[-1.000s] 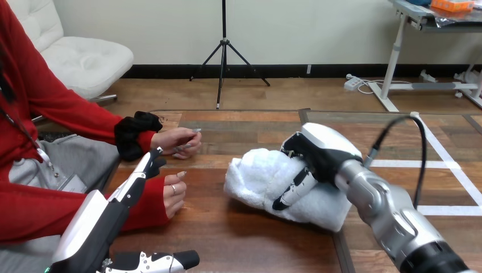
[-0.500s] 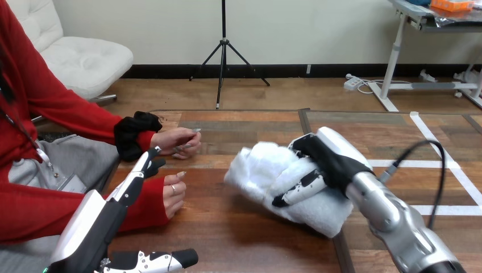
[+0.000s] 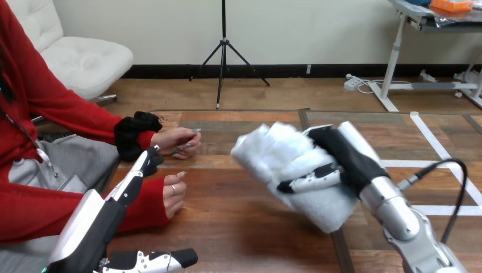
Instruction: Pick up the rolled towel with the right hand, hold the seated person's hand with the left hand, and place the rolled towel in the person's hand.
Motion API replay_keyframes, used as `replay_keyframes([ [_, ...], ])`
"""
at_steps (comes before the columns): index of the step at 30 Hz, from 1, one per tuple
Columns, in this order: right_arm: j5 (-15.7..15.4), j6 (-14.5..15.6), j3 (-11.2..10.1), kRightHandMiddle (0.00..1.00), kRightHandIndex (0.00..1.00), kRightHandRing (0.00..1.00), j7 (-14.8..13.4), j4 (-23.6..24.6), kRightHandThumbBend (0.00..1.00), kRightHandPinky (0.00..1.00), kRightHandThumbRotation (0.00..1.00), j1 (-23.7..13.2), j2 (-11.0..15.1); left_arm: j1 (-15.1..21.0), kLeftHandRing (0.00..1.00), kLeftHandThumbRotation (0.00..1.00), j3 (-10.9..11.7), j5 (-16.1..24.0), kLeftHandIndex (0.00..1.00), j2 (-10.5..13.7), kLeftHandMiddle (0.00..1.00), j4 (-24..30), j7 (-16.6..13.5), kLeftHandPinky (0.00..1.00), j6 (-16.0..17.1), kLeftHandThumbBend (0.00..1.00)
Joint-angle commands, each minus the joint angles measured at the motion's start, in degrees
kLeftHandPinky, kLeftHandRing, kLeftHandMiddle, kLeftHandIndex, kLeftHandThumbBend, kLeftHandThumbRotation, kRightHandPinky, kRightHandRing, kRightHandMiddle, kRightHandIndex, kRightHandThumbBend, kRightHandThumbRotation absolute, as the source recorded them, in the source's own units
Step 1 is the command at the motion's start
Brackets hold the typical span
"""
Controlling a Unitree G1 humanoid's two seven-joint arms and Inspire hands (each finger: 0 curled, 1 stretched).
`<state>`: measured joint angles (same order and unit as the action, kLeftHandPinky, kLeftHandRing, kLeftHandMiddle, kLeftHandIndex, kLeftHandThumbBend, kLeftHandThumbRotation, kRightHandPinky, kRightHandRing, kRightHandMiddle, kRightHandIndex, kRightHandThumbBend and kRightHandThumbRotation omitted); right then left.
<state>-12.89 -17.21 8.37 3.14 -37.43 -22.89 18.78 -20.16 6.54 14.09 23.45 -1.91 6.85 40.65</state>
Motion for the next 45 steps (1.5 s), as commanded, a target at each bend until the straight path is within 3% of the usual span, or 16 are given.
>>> replay_keyframes([
  [1, 4.4, -5.0, -4.4, 0.42, 0.45, 0.30, -0.9, -0.5, 0.87, 0.24, 0.02, -1.3, -1.2, 1.7, 0.92, 0.48, 1.4, -0.6, 1.00, 0.8, 0.94, 1.9, -0.8, 0.93, 1.0, 1.00],
  [9, 7.5, -11.4, -6.5, 0.40, 0.46, 0.28, -1.2, -4.1, 0.86, 0.24, 0.04, -0.4, -2.2, 1.8, 0.92, 0.48, 1.7, -1.7, 1.00, 0.9, 0.94, 1.8, -0.2, 0.92, 0.7, 1.00],
  [19, 13.8, -18.1, -9.6, 0.39, 0.47, 0.28, 3.1, -11.5, 0.86, 0.25, 0.03, -0.5, -4.7, 2.0, 0.92, 0.48, 2.0, -1.7, 0.99, 1.2, 0.94, 1.5, -0.2, 0.92, 1.1, 1.00],
  [25, 15.5, -19.9, -10.8, 0.40, 0.46, 0.29, 4.4, -14.3, 0.87, 0.25, 0.04, -0.4, -5.9, 2.2, 0.92, 0.47, 2.2, -1.3, 0.99, 1.1, 0.94, 1.5, -0.4, 0.92, 1.1, 1.00],
  [35, 15.3, -23.3, -11.8, 0.38, 0.46, 0.28, 5.1, -18.1, 0.87, 0.25, 0.05, -0.3, -7.0, 2.6, 0.92, 0.48, 2.6, 0.6, 0.99, 1.2, 0.93, 1.6, -1.2, 0.92, 1.1, 1.00],
  [45, 15.9, -23.9, -12.3, 0.38, 0.46, 0.28, 5.8, -18.1, 0.87, 0.25, 0.04, 0.9, -8.2, 3.2, 0.93, 0.49, 3.1, 4.1, 0.99, 1.9, 0.93, 2.7, -1.9, 0.94, -0.9, 1.00],
])
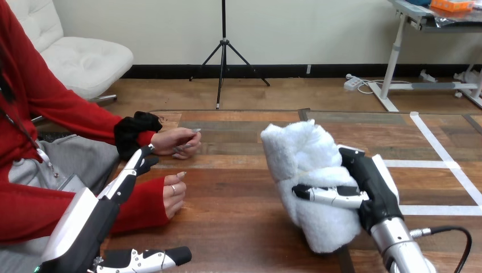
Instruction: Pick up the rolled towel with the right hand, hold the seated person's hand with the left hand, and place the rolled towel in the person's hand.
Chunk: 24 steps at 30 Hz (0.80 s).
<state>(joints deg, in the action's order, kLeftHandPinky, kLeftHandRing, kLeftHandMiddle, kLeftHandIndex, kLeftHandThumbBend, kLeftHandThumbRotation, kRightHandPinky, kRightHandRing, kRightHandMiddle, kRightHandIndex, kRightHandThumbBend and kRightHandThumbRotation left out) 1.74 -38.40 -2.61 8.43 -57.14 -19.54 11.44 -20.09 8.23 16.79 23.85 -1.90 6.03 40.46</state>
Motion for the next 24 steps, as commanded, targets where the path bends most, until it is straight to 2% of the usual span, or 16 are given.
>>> replay_keyframes([
  [1, 1.2, -2.9, -1.3, 0.38, 0.46, 0.28, 0.4, 1.7, 0.87, 0.25, 0.04, -2.3, -1.0, 3.3, 0.93, 0.49, 1.6, 1.9, 0.99, 1.6, 0.93, 2.9, -1.2, 0.94, -1.3, 1.00],
  [7, 1.3, -4.3, -1.5, 0.38, 0.45, 0.28, 0.5, 2.3, 0.87, 0.25, 0.04, -1.4, -1.8, 4.1, 0.92, 0.49, 2.4, 4.1, 0.98, 2.0, 0.93, 3.6, -1.8, 0.89, -3.9, 1.00],
  [9, 1.6, -4.8, -1.5, 0.39, 0.45, 0.28, 0.7, 2.6, 0.88, 0.24, 0.05, -1.1, -2.1, 4.4, 0.90, 0.48, 2.7, 4.3, 0.98, 2.2, 0.92, 3.8, -1.8, 0.85, -4.8, 1.00],
  [12, 2.3, -5.6, -1.7, 0.39, 0.45, 0.28, 1.8, 2.7, 0.88, 0.24, 0.06, -0.7, -2.3, 5.1, 0.89, 0.48, 3.2, 5.8, 0.97, 2.8, 0.91, 3.6, -2.4, 0.82, -6.0, 1.00],
  [16, 2.0, -6.1, -1.6, 0.39, 0.45, 0.27, 1.5, 4.3, 0.88, 0.24, 0.06, 0.2, -2.6, 6.4, 0.86, 0.49, 3.8, 8.6, 0.97, 3.9, 0.90, 2.8, -3.5, 0.77, -7.8, 1.00],
  [21, 2.8, -6.4, -1.8, 0.37, 0.45, 0.27, 2.5, 6.1, 0.88, 0.23, 0.06, 1.3, -3.0, 7.5, 0.84, 0.50, 4.0, 10.3, 0.96, 5.2, 0.89, 2.8, -3.1, 0.74, -10.8, 1.00],
  [24, 2.6, -6.8, -1.7, 0.36, 0.45, 0.26, 2.5, 7.2, 0.88, 0.23, 0.06, 2.0, -3.0, 8.6, 0.84, 0.49, 4.0, 10.8, 0.96, 6.5, 0.89, 1.1, -3.9, 0.74, -10.2, 1.00],
])
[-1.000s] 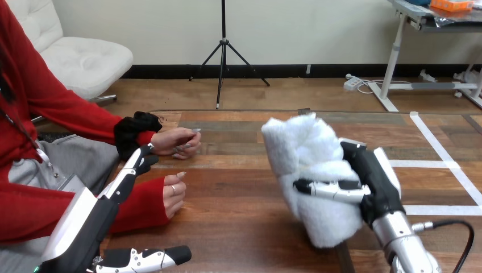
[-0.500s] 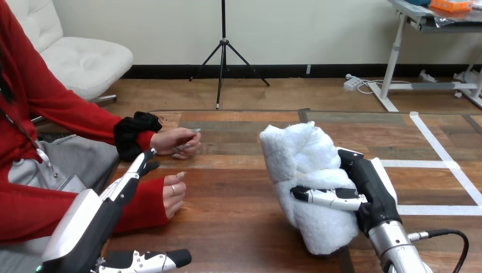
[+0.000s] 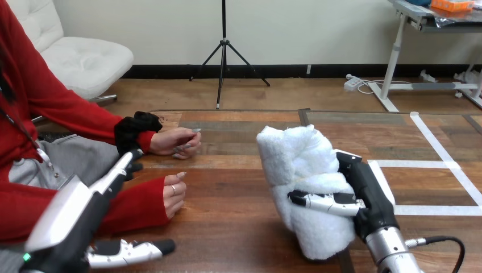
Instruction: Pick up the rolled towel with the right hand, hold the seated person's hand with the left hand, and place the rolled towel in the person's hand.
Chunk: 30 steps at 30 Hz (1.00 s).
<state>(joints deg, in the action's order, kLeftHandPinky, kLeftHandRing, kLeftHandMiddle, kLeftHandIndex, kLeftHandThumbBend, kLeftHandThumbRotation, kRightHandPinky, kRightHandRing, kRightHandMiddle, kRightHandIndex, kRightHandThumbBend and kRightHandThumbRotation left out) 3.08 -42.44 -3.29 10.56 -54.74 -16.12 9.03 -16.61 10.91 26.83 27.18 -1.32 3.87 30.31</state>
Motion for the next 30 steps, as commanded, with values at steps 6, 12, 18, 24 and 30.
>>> replay_keyframes([
  [6, 2.1, -3.2, -1.1, 0.36, 0.45, 0.26, 1.3, 7.1, 0.87, 0.23, 0.07, -0.1, -1.0, 6.5, 0.86, 0.46, 1.2, 2.0, 0.96, 5.3, 0.91, -0.4, -1.0, 0.76, -2.6, 1.00],
  [12, 2.3, -2.7, -1.0, 0.36, 0.45, 0.26, 1.4, 10.1, 0.88, 0.22, 0.07, 1.4, -1.2, 8.3, 0.88, 0.43, 1.2, 2.6, 0.96, 7.8, 0.93, -2.0, -1.0, 0.77, -3.6, 1.00],
  [18, 3.1, -2.2, -1.0, 0.36, 0.45, 0.26, 2.1, 12.3, 0.88, 0.22, 0.07, 2.6, -1.3, 10.7, 0.88, 0.39, 0.9, 3.6, 0.95, 9.7, 0.93, -5.1, -2.7, 0.77, -2.6, 1.00],
  [24, 3.9, -1.7, -1.0, 0.36, 0.45, 0.26, 2.8, 14.0, 0.88, 0.22, 0.08, 3.6, -1.5, 12.9, 0.90, 0.36, 0.3, 3.5, 0.95, 11.8, 0.94, -7.4, -2.2, 0.78, -2.8, 1.00],
  [30, 4.3, -2.2, -0.9, 0.36, 0.45, 0.26, 3.0, 15.5, 0.88, 0.22, 0.08, 4.6, -1.7, 15.3, 0.89, 0.35, -0.4, 4.1, 0.94, 13.3, 0.93, -10.4, -2.8, 0.78, -2.3, 1.00],
])
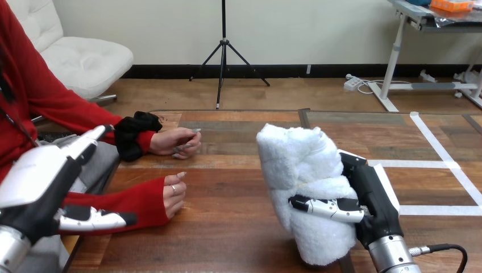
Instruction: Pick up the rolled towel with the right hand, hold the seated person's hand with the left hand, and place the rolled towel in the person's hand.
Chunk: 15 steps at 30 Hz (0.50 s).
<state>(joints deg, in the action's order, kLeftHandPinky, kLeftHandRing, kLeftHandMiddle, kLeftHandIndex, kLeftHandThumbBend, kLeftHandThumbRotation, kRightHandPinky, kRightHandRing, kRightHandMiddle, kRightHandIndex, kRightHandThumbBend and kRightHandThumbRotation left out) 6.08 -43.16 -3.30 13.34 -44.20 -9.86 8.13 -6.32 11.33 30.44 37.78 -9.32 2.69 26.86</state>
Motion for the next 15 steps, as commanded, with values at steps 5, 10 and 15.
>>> replay_keyframes([
  [5, 2.5, -1.2, -0.8, 0.37, 0.45, 0.27, 1.5, 6.3, 0.87, 0.23, 0.08, -0.9, -1.0, 7.0, 0.89, 0.34, -1.8, 1.0, 0.94, 3.9, 0.92, -4.9, -1.9, 0.78, 1.6, 1.00],
  [10, 2.5, -2.0, -0.9, 0.38, 0.45, 0.28, 1.6, 7.0, 0.87, 0.23, 0.09, -0.4, -1.2, 8.6, 0.87, 0.33, -2.8, 1.4, 0.92, 4.8, 0.90, -6.8, -2.1, 0.77, 2.2, 1.00],
  [15, 2.9, -1.8, -1.1, 0.38, 0.45, 0.28, 2.0, 8.1, 0.88, 0.23, 0.10, 0.2, -1.5, 10.1, 0.84, 0.31, -3.9, 1.9, 0.91, 5.7, 0.89, -8.9, -1.9, 0.76, 2.5, 1.00],
])
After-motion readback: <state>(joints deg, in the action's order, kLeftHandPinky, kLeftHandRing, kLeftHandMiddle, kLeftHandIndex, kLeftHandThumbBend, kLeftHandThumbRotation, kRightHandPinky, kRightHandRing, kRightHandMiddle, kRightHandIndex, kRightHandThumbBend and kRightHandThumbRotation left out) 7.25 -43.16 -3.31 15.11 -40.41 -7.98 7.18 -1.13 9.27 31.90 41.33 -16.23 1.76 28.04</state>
